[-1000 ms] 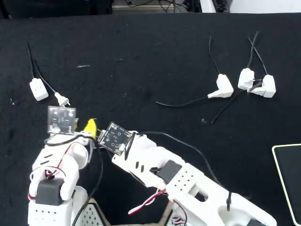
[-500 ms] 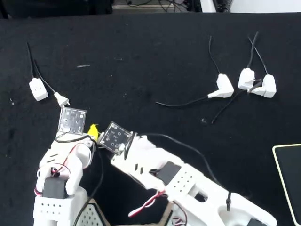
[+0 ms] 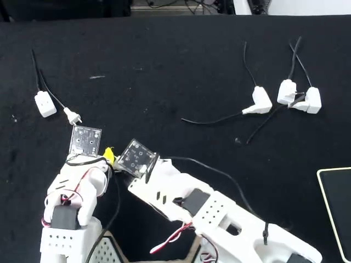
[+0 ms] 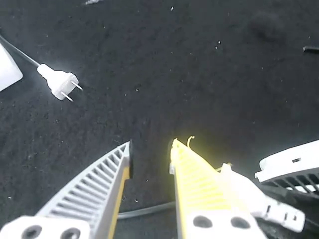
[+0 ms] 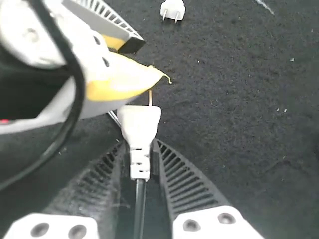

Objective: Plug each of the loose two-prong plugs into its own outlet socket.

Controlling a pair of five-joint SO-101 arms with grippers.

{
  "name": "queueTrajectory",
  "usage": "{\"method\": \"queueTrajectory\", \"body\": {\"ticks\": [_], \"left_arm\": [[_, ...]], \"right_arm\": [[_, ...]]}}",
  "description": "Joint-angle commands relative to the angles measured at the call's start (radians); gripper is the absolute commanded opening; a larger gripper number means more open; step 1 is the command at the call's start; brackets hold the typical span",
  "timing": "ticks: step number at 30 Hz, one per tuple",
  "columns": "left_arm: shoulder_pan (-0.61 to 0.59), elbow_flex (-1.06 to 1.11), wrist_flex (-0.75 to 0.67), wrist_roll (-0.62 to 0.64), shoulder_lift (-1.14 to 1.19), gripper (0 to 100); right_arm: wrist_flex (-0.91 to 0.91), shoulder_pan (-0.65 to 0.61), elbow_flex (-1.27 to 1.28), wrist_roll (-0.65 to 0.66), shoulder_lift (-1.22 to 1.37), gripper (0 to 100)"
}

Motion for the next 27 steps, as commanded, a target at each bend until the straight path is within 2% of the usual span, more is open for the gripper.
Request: {"method": "queueTrajectory", "body": {"ticks": [1,6,27], "left_arm": [[0.007,0.013,-0.003,-0.006,0.003,15],[0.054,0.015,-0.003,-0.006,0.009,15],[0.062,0.030,-0.003,-0.008,0.006,15]], "right_arm": [[-0.021,-0.031,-0.035,-0.074,-0.041,1.1],[-0.044,-0.032,-0.033,-0.106,-0.041,1.1],[-0.044,-0.029,-0.036,-0.106,-0.041,1.1]]}}
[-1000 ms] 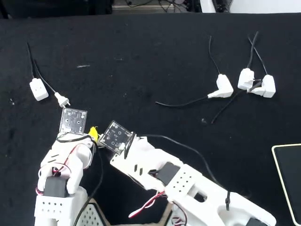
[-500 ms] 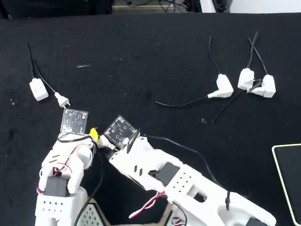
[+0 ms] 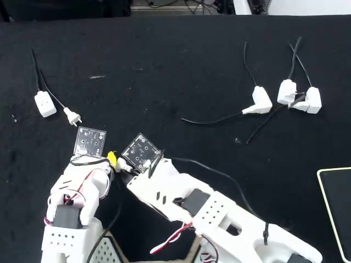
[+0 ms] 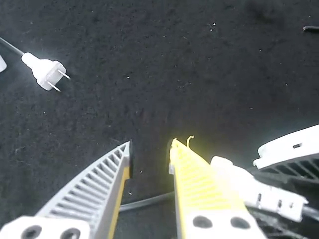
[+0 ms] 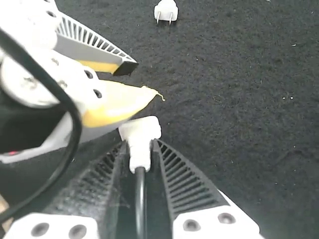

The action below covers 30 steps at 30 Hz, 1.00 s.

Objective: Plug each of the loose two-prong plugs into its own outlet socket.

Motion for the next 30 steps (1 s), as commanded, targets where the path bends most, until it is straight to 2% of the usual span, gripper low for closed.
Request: {"method": "queueTrajectory", "body": {"ticks": [1,5,17,22,30], "left_arm": [[0.031,-0.007,-0.005,-0.002,0.006,15],[0.031,-0.005,-0.005,-0.028,0.009,15],[0.035,-0.004,-0.005,-0.037,0.009,15],[0.096,0.010,-0.005,-0.041,0.009,15],[0.059,0.004,-0.005,-0.040,0.003,15]], "right_arm": [[-0.041,-0.021,-0.038,-0.006,-0.041,1.1],[-0.041,0.026,-0.041,-0.008,-0.041,1.1],[-0.041,0.026,-0.041,-0.005,-0.041,1.1],[-0.041,0.026,-0.042,-0.011,-0.041,1.1],[-0.041,0.031,-0.042,-0.006,-0.041,1.1]]}}
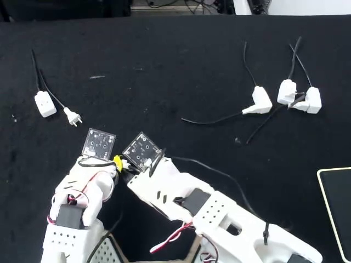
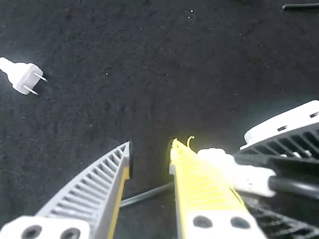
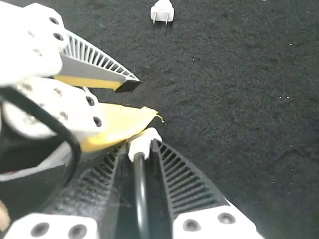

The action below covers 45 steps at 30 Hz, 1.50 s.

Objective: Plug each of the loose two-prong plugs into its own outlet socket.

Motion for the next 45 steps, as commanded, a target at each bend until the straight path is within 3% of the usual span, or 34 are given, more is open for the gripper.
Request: {"method": "queueTrajectory", "body": {"ticks": [1,5,9,16,21,29,36,45], "left_arm": [[0.001,-0.016,-0.005,-0.003,0.000,15],[-0.035,-0.022,-0.008,0.002,-0.002,15],[-0.137,-0.064,-0.006,0.055,-0.002,14],[-0.263,-0.102,-0.009,0.144,-0.002,14],[-0.263,-0.096,-0.014,0.141,-0.002,14],[-0.263,-0.094,-0.014,0.141,-0.002,14],[-0.263,-0.093,-0.009,0.137,-0.002,14],[-0.211,-0.076,-0.008,0.133,-0.002,15]], "right_arm": [[-0.041,0.021,-0.041,-0.006,-0.041,1.1],[-0.035,0.025,-0.033,0.003,-0.041,1.1],[0.000,0.074,-0.024,0.124,-0.039,1.1],[0.199,0.092,-0.130,0.193,-0.041,1.1],[0.503,0.092,-0.325,0.351,-0.038,1.1],[1.025,0.123,-0.707,0.479,-0.030,1.1],[1.054,0.281,-0.742,0.555,0.108,1.1],[1.056,0.313,-0.822,0.568,0.282,1.1]]}}
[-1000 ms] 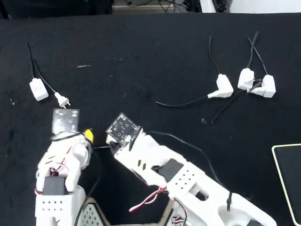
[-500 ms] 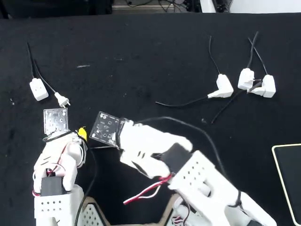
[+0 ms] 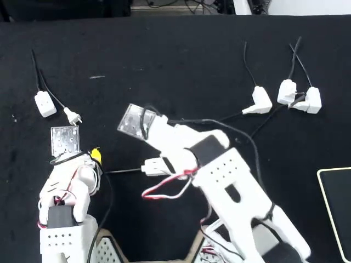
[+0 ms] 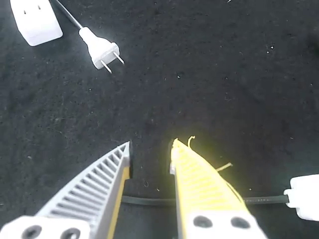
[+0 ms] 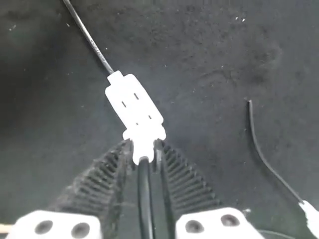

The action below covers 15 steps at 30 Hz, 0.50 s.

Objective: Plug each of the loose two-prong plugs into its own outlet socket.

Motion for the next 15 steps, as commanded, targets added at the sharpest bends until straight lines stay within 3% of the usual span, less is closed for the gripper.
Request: {"method": "queueTrajectory", "body": {"ticks": [1,15], "left_arm": [[0.054,-0.035,-0.011,0.002,-0.008,15],[0.082,-0.036,-0.011,0.002,-0.008,15]], "right_arm": [[0.003,0.017,-0.074,0.021,0.038,1.1],[0.006,0.021,-0.139,0.201,0.223,1.1]]}}
